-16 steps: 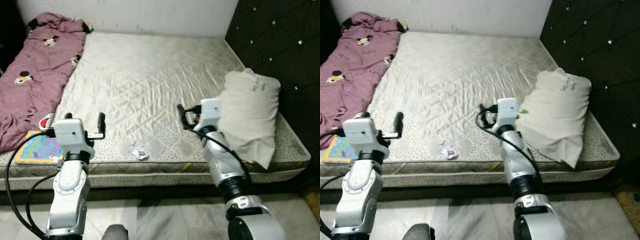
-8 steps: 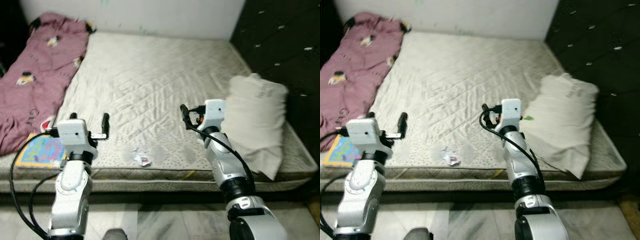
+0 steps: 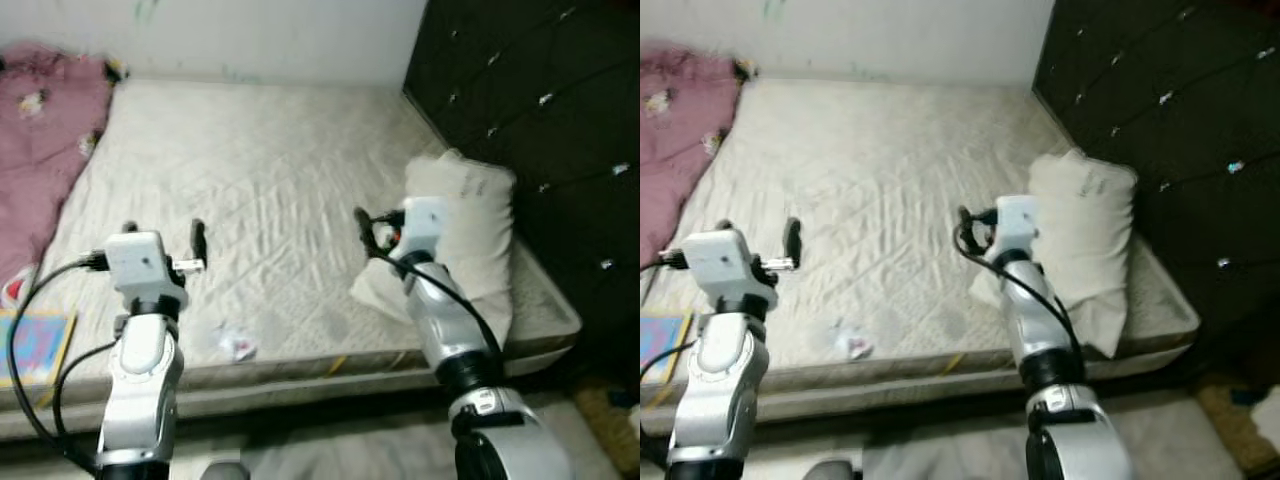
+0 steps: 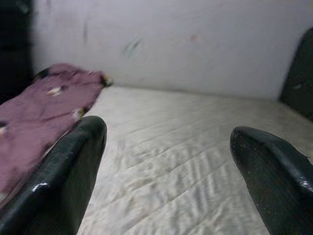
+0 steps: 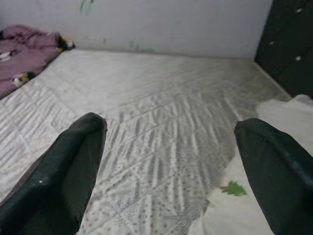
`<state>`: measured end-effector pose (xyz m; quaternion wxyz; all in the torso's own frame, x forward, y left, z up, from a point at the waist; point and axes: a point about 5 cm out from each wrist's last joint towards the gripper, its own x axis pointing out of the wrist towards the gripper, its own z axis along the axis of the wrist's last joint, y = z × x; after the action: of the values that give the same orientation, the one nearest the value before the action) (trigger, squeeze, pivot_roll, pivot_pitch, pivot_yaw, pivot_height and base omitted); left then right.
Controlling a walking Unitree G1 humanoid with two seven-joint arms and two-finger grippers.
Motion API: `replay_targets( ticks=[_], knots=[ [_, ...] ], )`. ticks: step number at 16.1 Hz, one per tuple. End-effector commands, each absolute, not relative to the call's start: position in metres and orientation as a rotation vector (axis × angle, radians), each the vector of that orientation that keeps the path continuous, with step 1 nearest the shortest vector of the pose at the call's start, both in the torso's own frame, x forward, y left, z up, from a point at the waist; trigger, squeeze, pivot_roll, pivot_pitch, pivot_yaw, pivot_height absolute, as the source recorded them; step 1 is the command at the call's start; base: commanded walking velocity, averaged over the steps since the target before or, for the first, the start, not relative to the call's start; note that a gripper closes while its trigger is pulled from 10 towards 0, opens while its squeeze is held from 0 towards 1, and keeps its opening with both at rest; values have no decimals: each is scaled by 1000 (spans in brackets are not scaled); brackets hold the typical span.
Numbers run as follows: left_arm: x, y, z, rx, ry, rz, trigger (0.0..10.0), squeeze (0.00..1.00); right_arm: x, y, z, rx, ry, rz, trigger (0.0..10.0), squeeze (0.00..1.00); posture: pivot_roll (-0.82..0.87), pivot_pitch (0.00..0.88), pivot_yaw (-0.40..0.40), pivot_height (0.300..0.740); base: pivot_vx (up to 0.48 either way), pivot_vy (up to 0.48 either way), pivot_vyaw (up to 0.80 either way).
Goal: Clean up the room
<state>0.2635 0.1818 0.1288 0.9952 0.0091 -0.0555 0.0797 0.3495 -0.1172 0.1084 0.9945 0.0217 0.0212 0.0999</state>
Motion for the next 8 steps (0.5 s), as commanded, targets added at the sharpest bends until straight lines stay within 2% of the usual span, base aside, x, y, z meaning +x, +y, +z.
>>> replay_targets(
  ticks=[1, 3, 7, 8],
  knots=[
    [263, 182, 125, 13, -86, 166, 10000, 0, 352, -125, 111, 23, 35, 181, 10000, 0, 152, 0, -92, 740, 0, 0, 0],
    [260, 186, 119, -64, -55, 152, 10000, 0, 352, -125, 112, 6, 28, 180, 10000, 0, 151, 0, -86, 740, 0, 0, 800],
    [260, 186, 117, -42, -50, 130, 10000, 0, 353, -126, 111, 23, 31, 153, 10000, 0, 146, 0, -75, 740, 0, 0, 800],
    [261, 186, 117, -46, -50, 124, 10000, 0, 352, -128, 111, 48, 29, 147, 10000, 0, 146, 0, -75, 740, 0, 0, 0]
  ],
)
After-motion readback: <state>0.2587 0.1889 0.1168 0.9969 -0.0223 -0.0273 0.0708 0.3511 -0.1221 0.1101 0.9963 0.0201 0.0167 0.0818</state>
